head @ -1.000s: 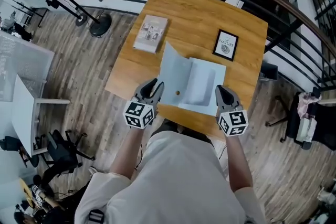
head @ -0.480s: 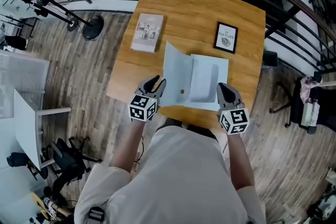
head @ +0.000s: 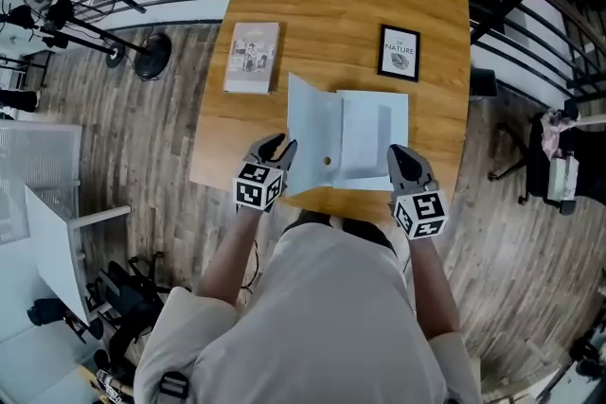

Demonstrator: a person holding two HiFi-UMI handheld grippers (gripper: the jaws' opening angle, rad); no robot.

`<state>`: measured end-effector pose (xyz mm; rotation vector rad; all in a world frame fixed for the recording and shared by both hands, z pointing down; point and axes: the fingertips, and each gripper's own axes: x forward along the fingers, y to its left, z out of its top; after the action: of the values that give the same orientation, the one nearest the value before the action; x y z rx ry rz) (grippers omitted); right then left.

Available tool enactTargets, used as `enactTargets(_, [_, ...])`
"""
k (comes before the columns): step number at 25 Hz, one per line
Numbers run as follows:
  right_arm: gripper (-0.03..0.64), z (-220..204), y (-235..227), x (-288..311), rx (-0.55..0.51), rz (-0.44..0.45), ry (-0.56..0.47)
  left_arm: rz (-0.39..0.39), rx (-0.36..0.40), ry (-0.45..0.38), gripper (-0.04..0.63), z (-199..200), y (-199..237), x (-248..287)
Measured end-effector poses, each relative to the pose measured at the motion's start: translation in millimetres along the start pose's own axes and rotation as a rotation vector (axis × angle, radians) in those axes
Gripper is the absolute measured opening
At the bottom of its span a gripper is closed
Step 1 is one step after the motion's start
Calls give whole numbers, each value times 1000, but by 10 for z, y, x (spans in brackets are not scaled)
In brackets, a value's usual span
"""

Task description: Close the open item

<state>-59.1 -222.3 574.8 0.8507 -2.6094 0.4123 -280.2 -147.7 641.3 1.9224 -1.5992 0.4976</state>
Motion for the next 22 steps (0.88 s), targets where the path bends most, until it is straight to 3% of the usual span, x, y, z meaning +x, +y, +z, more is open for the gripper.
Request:
enactTargets(11, [3,-97,-71,-71,30,-62,7,-44,26,48,118,-50,11,200])
enactTargets(22, [3,-106,-193,-224,39,-100,-11,-90,66,36,118,82,-259,269])
